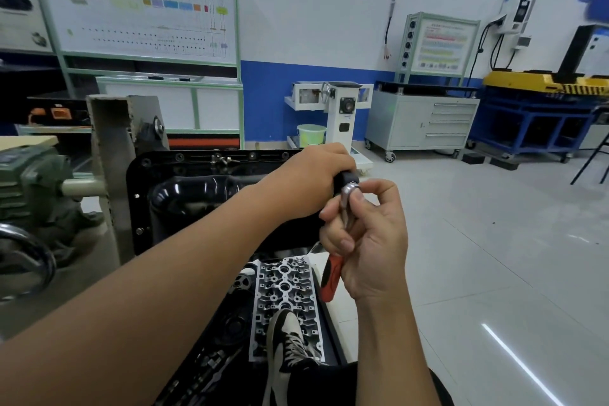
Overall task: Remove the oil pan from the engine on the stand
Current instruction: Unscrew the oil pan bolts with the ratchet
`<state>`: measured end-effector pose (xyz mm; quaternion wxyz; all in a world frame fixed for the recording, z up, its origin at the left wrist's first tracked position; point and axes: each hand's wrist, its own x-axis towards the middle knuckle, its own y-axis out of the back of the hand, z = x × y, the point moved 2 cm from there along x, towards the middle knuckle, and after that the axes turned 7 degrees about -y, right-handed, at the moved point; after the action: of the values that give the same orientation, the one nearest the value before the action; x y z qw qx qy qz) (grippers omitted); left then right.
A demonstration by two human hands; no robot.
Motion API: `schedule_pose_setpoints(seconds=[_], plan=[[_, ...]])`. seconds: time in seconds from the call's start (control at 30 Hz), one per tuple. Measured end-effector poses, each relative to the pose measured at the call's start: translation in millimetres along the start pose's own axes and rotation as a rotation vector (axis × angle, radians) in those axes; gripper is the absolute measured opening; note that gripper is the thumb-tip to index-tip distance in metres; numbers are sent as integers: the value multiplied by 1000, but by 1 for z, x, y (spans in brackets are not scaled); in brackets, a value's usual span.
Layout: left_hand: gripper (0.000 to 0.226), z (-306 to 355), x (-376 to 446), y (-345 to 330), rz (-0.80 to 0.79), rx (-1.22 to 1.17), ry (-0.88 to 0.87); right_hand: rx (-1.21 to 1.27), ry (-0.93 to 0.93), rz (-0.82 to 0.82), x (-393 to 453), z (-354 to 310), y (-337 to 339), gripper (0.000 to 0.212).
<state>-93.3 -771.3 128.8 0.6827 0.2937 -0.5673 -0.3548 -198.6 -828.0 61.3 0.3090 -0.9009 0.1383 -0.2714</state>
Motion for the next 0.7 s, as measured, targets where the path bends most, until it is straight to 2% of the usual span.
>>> schedule_pose_setpoints(seconds=[0.13,0.3,0.47,0.7], plan=[[14,-1,-1,-2,42,-7,-7,-34,43,15,-2,-2,-3,12],[24,-2,-2,-5,50,21,11,-3,103,-10,-3,-19,3,7],[10,-3,-2,-5,44,24,0,-37,46,25,-1,-3,-1,10],[8,0,-3,-4,40,23,7,19,94,18,1,1,0,11]])
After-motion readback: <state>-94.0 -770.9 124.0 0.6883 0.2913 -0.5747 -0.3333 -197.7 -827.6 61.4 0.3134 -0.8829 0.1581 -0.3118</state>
